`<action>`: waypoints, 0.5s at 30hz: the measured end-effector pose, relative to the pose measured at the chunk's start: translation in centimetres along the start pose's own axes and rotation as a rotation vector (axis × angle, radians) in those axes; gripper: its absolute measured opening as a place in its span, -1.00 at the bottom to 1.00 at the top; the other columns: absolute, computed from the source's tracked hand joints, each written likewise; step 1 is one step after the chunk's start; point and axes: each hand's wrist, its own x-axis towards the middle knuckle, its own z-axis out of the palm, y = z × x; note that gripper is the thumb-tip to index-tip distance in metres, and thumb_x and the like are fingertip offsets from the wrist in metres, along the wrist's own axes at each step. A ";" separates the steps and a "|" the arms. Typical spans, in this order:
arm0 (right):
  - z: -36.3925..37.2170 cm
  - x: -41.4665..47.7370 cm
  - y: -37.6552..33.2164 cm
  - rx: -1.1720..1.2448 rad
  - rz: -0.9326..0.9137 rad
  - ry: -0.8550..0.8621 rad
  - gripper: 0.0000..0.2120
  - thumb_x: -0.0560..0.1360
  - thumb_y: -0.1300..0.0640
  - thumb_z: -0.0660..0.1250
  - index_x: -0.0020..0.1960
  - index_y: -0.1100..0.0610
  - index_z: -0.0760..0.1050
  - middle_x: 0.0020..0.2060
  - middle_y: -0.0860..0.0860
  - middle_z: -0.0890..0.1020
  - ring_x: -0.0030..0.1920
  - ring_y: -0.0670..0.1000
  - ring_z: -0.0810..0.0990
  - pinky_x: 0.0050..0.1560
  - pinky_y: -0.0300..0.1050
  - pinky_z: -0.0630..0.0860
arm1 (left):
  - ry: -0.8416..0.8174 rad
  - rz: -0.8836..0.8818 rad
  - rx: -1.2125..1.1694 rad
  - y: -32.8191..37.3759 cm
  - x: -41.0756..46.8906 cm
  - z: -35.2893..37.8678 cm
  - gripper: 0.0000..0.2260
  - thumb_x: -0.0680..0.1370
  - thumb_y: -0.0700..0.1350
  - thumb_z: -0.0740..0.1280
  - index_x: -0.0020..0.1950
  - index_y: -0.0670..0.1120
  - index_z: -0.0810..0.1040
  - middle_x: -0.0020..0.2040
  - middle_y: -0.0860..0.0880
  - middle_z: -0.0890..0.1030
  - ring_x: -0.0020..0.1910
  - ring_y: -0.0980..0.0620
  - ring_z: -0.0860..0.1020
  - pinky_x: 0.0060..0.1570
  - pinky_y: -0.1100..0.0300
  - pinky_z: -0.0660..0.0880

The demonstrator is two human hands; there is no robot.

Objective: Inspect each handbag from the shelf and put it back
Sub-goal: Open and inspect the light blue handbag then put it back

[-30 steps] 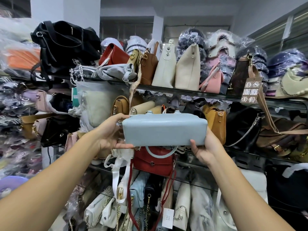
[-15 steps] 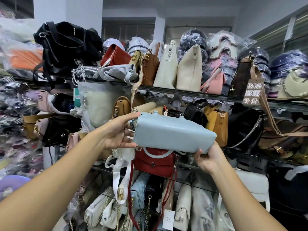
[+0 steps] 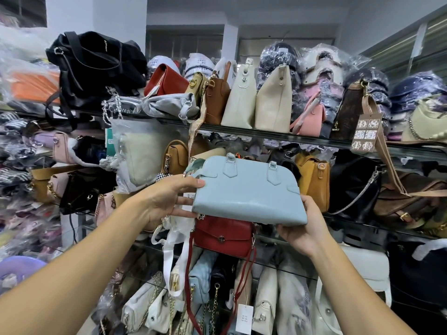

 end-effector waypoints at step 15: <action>0.2 0.1 0.3 -0.368 0.008 0.000 -0.32 0.43 -0.54 0.23 0.23 -0.05 0.66 0.18 0.08 0.68 0.23 0.18 0.64 0.31 0.36 0.50 | 0.011 0.224 0.027 -2.4 0.5 -0.9 -0.36 0.22 -0.46 0.42 0.25 -0.05 0.59 0.18 -0.20 0.67 0.07 -0.05 0.65 0.03 -0.03 0.63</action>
